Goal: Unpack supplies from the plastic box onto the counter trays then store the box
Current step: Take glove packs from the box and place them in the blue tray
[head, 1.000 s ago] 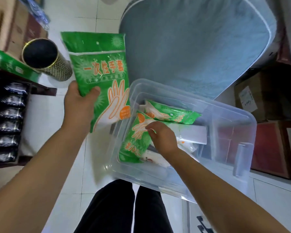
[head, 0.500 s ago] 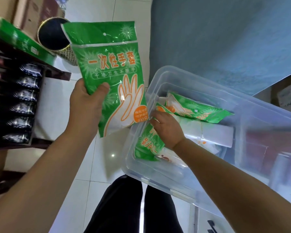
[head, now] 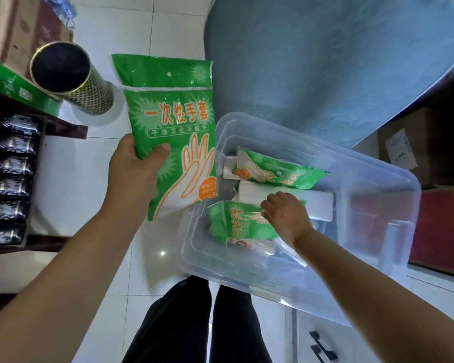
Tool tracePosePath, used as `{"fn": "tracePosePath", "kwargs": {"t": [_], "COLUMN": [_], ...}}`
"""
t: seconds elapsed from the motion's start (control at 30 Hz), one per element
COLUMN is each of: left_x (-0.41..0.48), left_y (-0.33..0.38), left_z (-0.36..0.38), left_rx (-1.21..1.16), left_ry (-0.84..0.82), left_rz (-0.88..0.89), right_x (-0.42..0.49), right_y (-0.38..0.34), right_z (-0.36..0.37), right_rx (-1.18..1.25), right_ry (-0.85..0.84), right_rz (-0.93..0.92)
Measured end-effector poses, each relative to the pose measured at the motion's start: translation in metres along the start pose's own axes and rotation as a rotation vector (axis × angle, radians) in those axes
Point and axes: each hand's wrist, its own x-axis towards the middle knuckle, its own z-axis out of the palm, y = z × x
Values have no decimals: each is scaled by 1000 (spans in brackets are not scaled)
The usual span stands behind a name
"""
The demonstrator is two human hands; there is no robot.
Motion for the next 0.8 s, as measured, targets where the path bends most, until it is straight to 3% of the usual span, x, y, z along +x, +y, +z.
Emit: {"fn": "tracePosePath", "kwargs": {"t": [0.23,0.37,0.57,0.8], "left_x": [-21,-41,-78,-128], "left_y": [45,71,105,123], "left_z": [17,35,66,113], "left_rx": [-20,-12,-9,-162], "left_ry": [-143,-260,-425,-652], "left_rz": [-21,-40,-46,-253], "right_x": [-72,-87,-93,-122], "right_y": [-2,-16,-42,-71], "right_z": [-72,-126,-218,-247], "right_rx": [241,627,969,1205], "right_ry": [212,553,996,974], "right_rz": [619,906,985,1032]}}
